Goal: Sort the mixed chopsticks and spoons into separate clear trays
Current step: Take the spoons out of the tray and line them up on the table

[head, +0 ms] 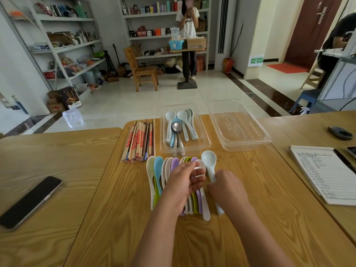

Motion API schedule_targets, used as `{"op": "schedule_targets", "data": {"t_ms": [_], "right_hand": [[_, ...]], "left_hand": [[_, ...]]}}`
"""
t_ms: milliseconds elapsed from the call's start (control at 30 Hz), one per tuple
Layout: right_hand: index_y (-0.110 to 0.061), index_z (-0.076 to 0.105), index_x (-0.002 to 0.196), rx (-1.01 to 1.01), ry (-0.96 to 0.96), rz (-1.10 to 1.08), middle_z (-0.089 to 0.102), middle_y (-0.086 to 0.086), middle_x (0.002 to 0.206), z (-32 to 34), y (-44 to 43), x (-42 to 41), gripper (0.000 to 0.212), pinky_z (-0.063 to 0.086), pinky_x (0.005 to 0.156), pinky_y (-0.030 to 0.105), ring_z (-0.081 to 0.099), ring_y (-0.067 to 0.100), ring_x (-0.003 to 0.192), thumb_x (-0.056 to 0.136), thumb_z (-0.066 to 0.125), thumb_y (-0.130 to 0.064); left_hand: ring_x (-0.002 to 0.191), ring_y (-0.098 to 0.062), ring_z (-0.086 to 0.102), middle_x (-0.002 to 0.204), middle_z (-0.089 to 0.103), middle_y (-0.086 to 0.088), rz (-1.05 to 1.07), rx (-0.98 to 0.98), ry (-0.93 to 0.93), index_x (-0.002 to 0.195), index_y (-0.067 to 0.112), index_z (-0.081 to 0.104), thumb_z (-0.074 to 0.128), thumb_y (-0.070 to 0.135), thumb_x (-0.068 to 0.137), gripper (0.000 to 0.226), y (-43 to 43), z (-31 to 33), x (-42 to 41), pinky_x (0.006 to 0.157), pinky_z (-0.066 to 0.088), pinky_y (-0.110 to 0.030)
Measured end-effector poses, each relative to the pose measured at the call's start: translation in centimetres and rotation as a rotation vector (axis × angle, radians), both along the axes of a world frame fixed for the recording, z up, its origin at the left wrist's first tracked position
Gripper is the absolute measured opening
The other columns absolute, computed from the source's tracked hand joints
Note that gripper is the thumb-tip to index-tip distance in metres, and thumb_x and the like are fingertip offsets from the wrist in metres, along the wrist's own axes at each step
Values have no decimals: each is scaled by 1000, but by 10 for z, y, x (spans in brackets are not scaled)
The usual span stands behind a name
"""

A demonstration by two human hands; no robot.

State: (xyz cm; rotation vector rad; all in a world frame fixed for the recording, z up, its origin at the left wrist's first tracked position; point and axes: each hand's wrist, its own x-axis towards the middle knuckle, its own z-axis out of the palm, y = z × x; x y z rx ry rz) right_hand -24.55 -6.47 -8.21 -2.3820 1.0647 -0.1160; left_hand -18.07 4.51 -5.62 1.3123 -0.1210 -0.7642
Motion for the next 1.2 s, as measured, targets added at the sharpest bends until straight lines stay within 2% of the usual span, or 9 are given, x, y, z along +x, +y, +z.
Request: {"op": "schedule_targets", "data": {"t_ms": [200, 333, 467, 633, 700, 800, 933, 1033, 1200], "right_hand": [[-14, 58, 86, 47, -16, 0, 57, 0, 82, -4, -3, 1, 6, 32, 46, 21, 52, 12, 61, 89, 58, -19], [-14, 60, 100, 70, -25, 8, 59, -1, 83, -1, -5, -3, 15, 38, 48, 23, 61, 15, 68, 91, 61, -27], [-13, 61, 111, 80, -82, 12, 56, -5, 82, 1, -8, -6, 30, 50, 62, 28, 63, 16, 76, 91, 64, -35], [-16, 61, 126, 14, -196, 27, 58, -7, 93, 13, -19, -1, 41, 38, 59, 19, 56, 10, 83, 92, 64, -38], [-17, 65, 117, -7, -267, 59, 63, -7, 94, 28, -24, 12, 30, 40, 60, 19, 57, 9, 79, 93, 63, -33], [-18, 68, 100, -13, -329, 130, 63, -7, 81, 56, -33, 51, 12, 47, 56, 20, 58, 8, 68, 94, 61, -26], [-8, 68, 88, -89, -322, 189, 65, 3, 79, 78, -51, 126, 13, 50, 59, 31, 62, 20, 70, 92, 60, -17], [-8, 66, 78, -133, -217, 209, 61, 4, 72, 70, -63, 176, 15, 38, 48, 25, 59, 24, 68, 89, 56, -5], [-4, 63, 98, -232, -61, 228, 61, 9, 93, 49, -78, 225, 16, 43, 61, 27, 57, 22, 75, 92, 49, 0]], "left_hand": [[81, -19, 68, 95, 72, -12, 0, -3, -3, 113, 8, 65, 48, 24, 103, 26, 0, 1, 0, 71, 57, -28], [84, -20, 68, 98, 72, -13, -7, 6, -11, 114, 8, 65, 48, 25, 103, 26, 1, -1, 0, 73, 57, -29], [84, -21, 69, 98, 73, -14, 13, 10, 2, 113, 8, 66, 48, 25, 103, 26, 3, -5, 3, 75, 57, -31], [81, -20, 67, 94, 71, -13, 42, -9, -25, 105, 7, 69, 49, 22, 102, 25, 8, -1, 20, 75, 55, -32], [80, -19, 67, 93, 73, -11, 107, 6, -103, 104, 8, 69, 51, 22, 101, 23, 7, 6, 36, 75, 56, -32], [79, -19, 68, 91, 72, -10, 176, 20, -185, 102, 10, 69, 52, 20, 100, 20, -2, 22, 70, 76, 56, -33], [80, -17, 66, 89, 72, -7, 172, 42, -185, 104, 11, 67, 52, 20, 101, 18, -25, 41, 119, 79, 55, -33], [80, -16, 64, 90, 70, -7, 137, 88, -229, 100, 11, 67, 49, 19, 102, 19, -41, 45, 145, 76, 55, -29], [76, -15, 64, 89, 69, -9, 98, 120, -215, 103, 9, 66, 48, 18, 102, 20, -59, 41, 180, 72, 55, -25]]}}
